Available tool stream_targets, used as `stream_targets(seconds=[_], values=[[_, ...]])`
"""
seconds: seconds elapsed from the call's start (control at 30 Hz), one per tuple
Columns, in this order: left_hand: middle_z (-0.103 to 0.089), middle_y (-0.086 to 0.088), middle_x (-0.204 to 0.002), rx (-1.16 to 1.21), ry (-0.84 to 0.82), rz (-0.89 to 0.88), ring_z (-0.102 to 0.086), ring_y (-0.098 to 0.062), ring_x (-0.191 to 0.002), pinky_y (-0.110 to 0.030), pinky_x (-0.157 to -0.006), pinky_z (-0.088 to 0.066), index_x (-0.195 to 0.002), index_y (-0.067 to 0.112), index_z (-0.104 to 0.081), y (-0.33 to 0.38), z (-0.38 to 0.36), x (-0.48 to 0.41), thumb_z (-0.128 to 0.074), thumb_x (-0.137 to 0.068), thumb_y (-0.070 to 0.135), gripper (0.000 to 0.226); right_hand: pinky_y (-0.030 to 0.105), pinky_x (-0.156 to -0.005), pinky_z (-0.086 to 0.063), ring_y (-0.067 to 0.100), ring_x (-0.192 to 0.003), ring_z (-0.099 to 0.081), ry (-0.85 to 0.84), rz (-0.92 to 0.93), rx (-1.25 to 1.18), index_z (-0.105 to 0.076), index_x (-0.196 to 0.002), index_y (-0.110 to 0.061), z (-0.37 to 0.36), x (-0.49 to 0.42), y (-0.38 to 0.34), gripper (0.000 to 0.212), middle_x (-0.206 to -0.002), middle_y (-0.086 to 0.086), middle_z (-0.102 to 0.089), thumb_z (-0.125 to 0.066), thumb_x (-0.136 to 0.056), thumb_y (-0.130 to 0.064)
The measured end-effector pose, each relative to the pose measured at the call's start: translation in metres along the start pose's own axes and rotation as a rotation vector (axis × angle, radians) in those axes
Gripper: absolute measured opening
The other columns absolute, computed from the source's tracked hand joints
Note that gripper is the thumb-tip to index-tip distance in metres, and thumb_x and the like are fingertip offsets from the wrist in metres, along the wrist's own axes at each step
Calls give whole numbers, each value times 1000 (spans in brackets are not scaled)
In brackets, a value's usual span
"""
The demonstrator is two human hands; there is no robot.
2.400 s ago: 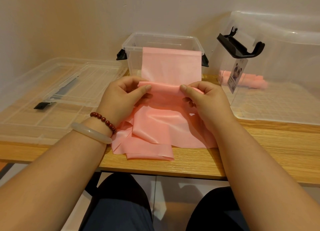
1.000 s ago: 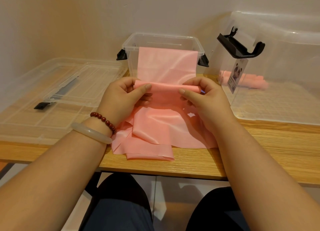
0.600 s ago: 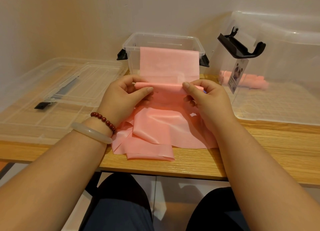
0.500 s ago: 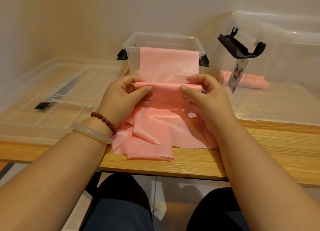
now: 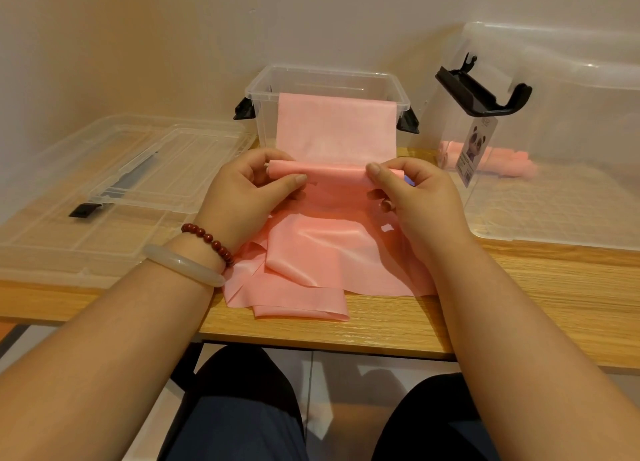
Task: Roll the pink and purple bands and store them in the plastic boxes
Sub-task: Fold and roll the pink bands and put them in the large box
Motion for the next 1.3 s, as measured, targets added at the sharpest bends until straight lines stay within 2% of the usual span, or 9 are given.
stream_targets(seconds=[0.17, 0.33, 0.53, 0.63, 0.73, 0.87, 1.07, 1.17, 1.3], values=[[-71, -3, -71, 29, 18, 3, -69, -15, -67, -22, -63, -56, -88, 12, -67, -2, -1, -1, -68, -87, 8, 4, 24, -60, -57, 5, -64, -63, -92, 17, 11, -65, -110, -18, -1, 5, -4, 30, -94, -7, -63, -76, -83, -11], [-74, 1, -76, -63, 15, -4, -71, -17, -76, -27, -70, -58, -88, 21, -70, -2, 1, -1, -69, -86, 17, 4, 23, -55, -51, 3, -60, -60, -49, 9, 51, -70, -98, -12, 0, 2, -1, 11, -78, 0, -66, -72, -87, -13], [-72, 0, -86, -34, -10, -15, -70, -11, -75, -19, -66, -55, -102, 16, -66, 0, 0, 0, -72, -83, 6, 22, 23, -52, -49, 5, -56, -56, -25, -15, 50, -71, -89, -15, 0, 0, 1, 10, -70, -1, -66, -70, -89, -24], [-72, 2, -76, -43, 12, 0, -70, -11, -71, -21, -65, -55, -94, 15, -68, -1, 1, -1, -71, -85, 10, 11, 21, -55, -52, 3, -60, -60, -35, -7, 22, -71, -92, -18, 0, 1, 0, 7, -79, -2, -69, -73, -87, -23], [-72, 1, -74, -41, 23, 0, -70, -13, -71, -22, -65, -56, -89, 17, -69, -2, 0, -1, -70, -86, 13, 4, 22, -59, -56, 1, -64, -63, -77, 20, 30, -66, -107, -19, -1, 3, -2, 27, -95, -6, -64, -77, -83, -12], [-73, 1, -74, -57, 23, 13, -71, -14, -71, -25, -67, -58, -88, 17, -70, -2, 1, -1, -69, -86, 17, 2, 31, -59, -55, 5, -60, -61, -55, 19, 87, -68, -99, -14, 0, 1, 0, 15, -78, -4, -65, -74, -85, -13], [-71, -1, -89, -15, -4, 1, -71, -13, -76, -24, -70, -58, -103, 22, -66, -1, 1, -1, -72, -83, 8, 26, 24, -53, -51, 1, -58, -57, -21, 29, 95, -71, -94, -12, 0, 0, 1, 12, -70, -2, -65, -74, -86, -20], [-72, -3, -82, -45, -10, -8, -69, -14, -74, -25, -68, -57, -99, 14, -68, 0, 0, 0, -69, -86, 8, 15, 26, -53, -50, 3, -54, -55, -18, 14, 91, -72, -94, -12, 0, -1, 2, 12, -67, -1, -63, -72, -88, -21], [-70, -4, -74, -7, 6, 12, -67, -13, -67, -21, -63, -56, -93, 9, -68, -1, -1, -1, -67, -87, 8, 6, 21, -60, -55, -1, -61, -61, -55, 28, 42, -70, -105, -16, 0, 1, -1, 20, -87, -7, -66, -74, -86, -18]])
Point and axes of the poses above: each hand's wrist, its own x-axis away from the middle knuckle, its own z-axis out of the back of the hand, y = z × x, the point moved 2 cm from there along -x, towards the middle knuckle
